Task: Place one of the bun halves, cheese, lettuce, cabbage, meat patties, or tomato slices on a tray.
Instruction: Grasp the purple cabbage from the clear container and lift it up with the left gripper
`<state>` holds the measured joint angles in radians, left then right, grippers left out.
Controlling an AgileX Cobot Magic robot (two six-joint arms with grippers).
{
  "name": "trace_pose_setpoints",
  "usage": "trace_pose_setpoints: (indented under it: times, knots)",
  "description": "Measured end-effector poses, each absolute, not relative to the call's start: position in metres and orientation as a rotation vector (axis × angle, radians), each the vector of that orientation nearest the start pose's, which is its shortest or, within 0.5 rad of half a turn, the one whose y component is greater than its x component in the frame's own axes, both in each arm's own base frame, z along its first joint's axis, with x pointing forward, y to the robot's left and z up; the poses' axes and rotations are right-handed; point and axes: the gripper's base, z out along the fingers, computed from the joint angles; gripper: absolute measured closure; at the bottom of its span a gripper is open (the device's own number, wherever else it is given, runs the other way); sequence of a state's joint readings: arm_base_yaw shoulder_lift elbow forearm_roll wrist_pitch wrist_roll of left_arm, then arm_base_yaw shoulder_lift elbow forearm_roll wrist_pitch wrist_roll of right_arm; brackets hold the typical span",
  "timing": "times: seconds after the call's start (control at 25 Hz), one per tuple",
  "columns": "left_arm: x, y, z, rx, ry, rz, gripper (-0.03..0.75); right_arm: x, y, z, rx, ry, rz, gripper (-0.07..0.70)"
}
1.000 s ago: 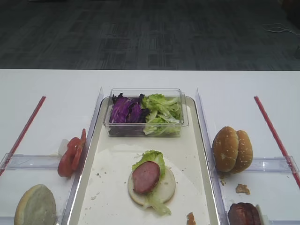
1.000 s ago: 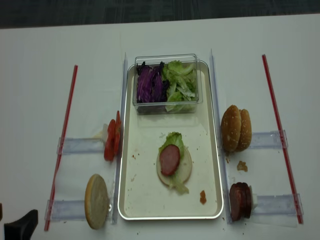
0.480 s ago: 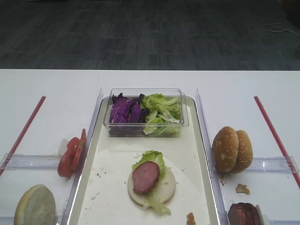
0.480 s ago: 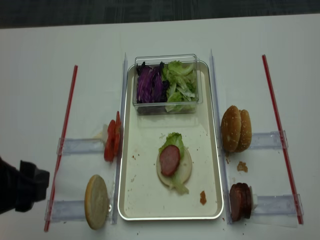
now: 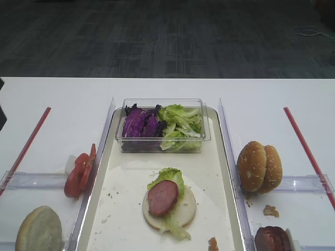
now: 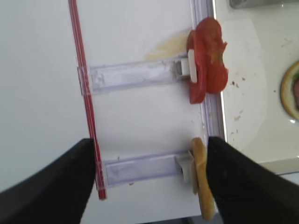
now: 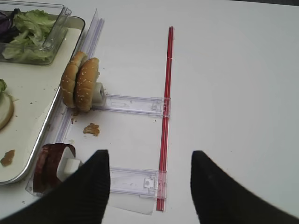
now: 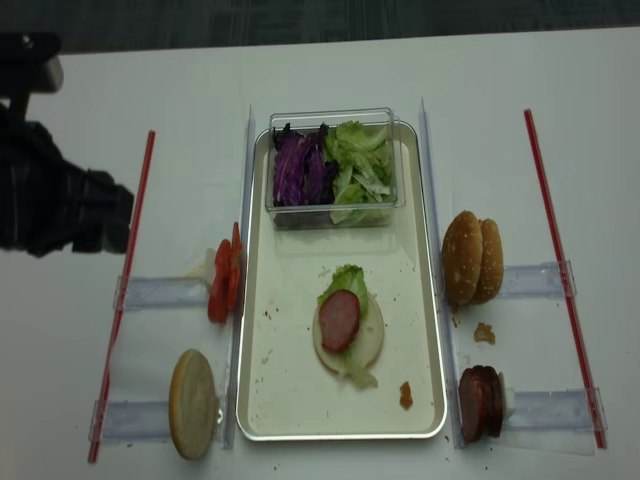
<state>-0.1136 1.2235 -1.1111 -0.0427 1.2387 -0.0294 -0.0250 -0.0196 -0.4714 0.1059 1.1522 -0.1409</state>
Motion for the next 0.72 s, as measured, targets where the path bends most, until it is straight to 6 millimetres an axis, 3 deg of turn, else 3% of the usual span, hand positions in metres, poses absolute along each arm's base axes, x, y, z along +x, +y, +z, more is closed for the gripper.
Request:
trace_pose_setpoints:
  times: [0.44, 0.72]
  knots:
    - [0.302, -0.04, 0.345, 0.108, 2.804, -0.115, 0.242, -0.009, 0.009, 0.262, -0.134, 2.136, 0.032, 0.219]
    - [0.337, -0.047, 0.349, 0.106, 2.774, -0.163, 0.242, -0.009, 0.009, 0.262, -0.134, 2.136, 0.032, 0.219]
